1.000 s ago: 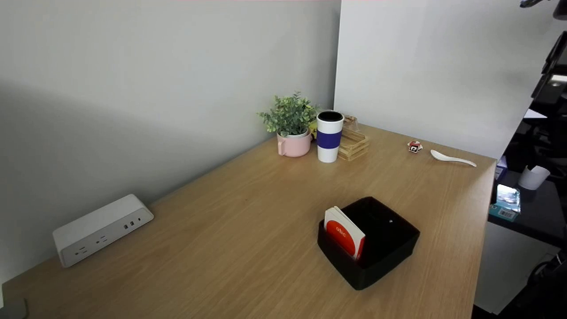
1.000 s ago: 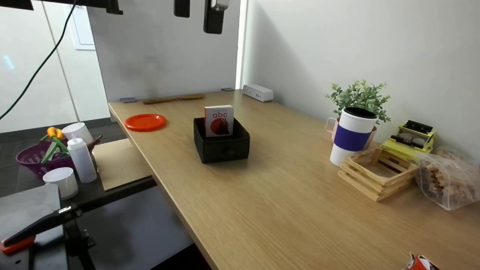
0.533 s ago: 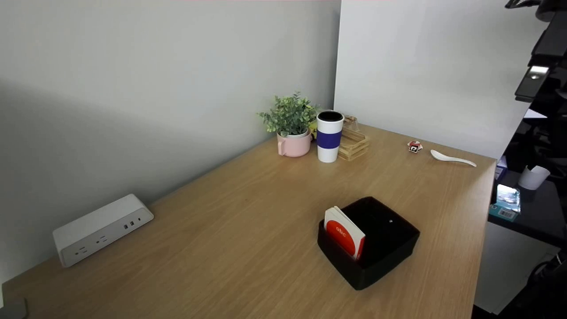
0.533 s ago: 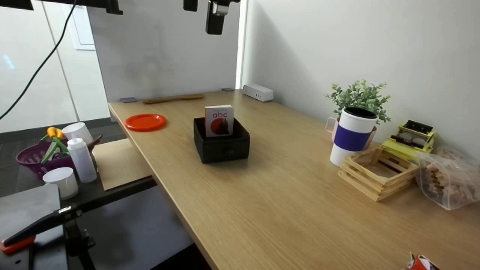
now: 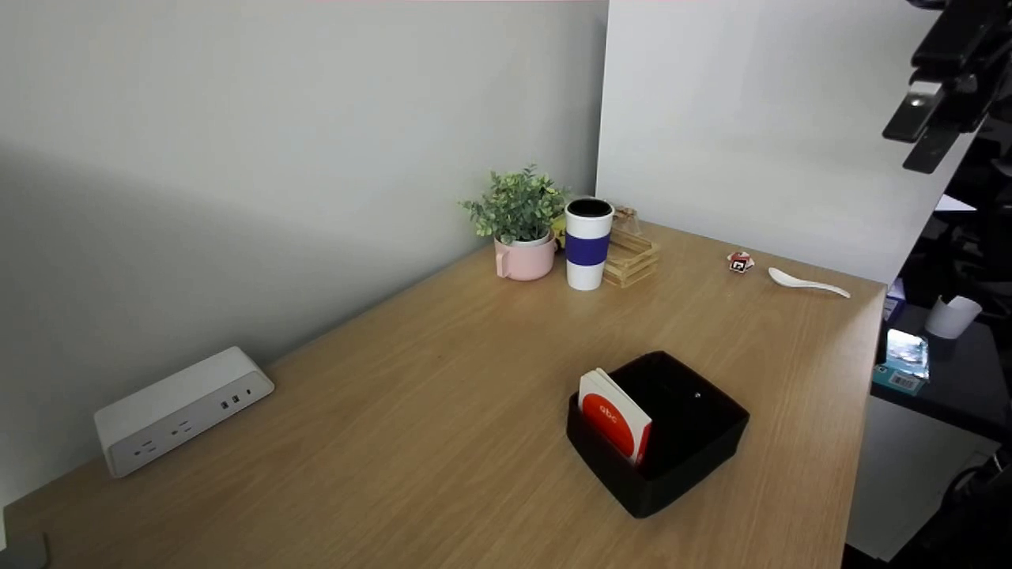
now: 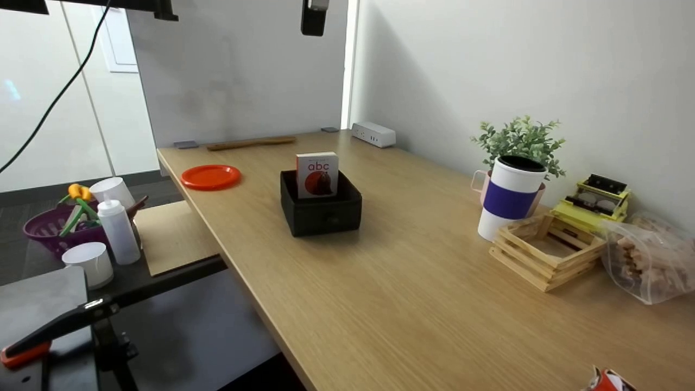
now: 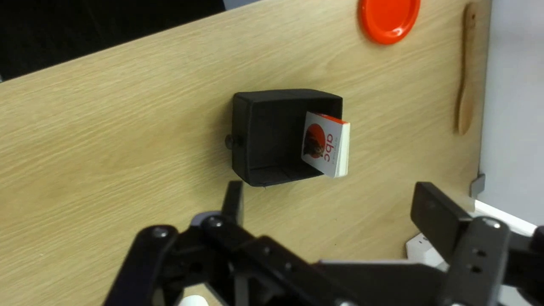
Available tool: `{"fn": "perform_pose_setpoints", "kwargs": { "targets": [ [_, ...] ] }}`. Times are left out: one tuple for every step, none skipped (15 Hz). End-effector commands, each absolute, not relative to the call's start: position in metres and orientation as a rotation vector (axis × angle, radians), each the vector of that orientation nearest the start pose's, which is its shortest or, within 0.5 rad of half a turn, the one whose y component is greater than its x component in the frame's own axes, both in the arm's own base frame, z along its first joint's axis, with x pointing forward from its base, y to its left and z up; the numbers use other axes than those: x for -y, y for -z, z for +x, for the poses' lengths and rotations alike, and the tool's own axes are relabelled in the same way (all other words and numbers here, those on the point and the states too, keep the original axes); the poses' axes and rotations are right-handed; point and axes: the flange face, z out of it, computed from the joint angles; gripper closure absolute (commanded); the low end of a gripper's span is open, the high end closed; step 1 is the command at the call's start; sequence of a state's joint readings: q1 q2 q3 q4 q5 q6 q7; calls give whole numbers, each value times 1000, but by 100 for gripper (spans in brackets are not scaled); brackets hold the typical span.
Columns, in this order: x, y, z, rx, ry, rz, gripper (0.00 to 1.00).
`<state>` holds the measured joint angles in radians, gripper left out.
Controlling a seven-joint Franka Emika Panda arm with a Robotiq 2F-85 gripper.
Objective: Remove the book from the black bowl and put it on the table
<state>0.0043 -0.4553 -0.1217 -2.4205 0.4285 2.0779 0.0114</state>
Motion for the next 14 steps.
{"fn": "perform_pose_setpoints", "kwargs": {
  "targets": [
    [3,-481,444,-497,200,-2637,0],
    [-9,-477,449,-494,189,-2641,0],
    [-19,-471,455,-501,181,-2652,0],
    [-28,-465,461,-499,162,-2665,0],
    [-37,-459,467,-508,145,-2685,0],
    [-47,-450,475,-516,117,-2711,0],
    [-55,-444,481,-521,84,-2731,0],
    [-62,-437,488,-531,59,-2751,0],
    [-70,-430,495,-531,28,-2774,0],
    [-77,-423,503,-534,-3,-2798,0],
    [-83,-417,510,-533,-30,-2818,0],
    [-88,-410,522,-535,-52,-2840,0],
    [-92,-405,529,-526,-84,-2860,0],
    [-94,-401,535,-500,-103,-2888,0]
  ]
}}
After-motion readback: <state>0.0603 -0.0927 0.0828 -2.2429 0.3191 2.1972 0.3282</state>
